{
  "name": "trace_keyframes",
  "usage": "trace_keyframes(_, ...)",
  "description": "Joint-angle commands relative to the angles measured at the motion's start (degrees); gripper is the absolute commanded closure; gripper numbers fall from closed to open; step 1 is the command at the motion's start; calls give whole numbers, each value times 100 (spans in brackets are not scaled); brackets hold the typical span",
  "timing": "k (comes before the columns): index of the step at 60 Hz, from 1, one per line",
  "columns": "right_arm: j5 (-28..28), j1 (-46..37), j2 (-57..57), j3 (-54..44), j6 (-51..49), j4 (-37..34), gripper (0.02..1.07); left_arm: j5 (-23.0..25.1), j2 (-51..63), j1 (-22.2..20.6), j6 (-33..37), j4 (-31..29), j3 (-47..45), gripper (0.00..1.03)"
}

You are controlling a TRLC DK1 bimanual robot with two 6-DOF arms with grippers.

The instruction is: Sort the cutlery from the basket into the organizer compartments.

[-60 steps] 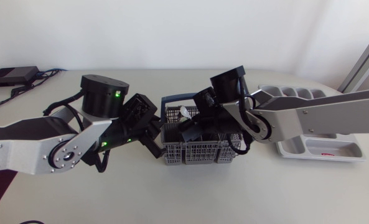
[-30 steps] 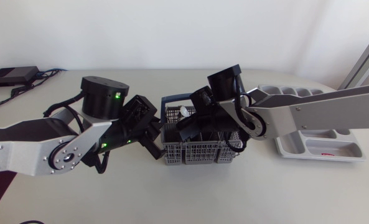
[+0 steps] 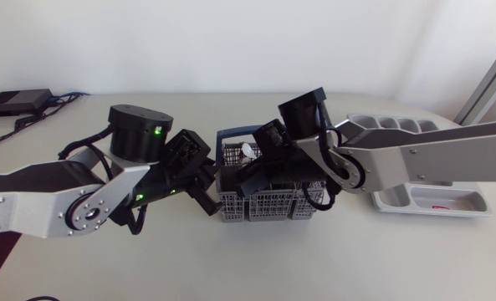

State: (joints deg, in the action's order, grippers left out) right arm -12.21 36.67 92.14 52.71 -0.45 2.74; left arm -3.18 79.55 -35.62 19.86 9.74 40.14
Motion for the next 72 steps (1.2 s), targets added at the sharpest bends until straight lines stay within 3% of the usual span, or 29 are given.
trace_keyframes(1,-27,42,-196,-191,-87,-99,61,72,-10,55,-87,90,-120,83)
trace_keyframes(27,-106,113,-609,-569,-272,-301,61,72,17,-33,-105,107,-94,83)
trace_keyframes(41,-106,139,-477,-525,-333,-257,71,72,17,-42,-114,107,-94,83)
trace_keyframes(55,-133,148,-416,-498,-395,-239,93,72,8,-33,-114,107,-112,83)
trace_keyframes(72,-203,42,-609,-692,-280,-107,97,72,26,-60,-140,125,-120,83)
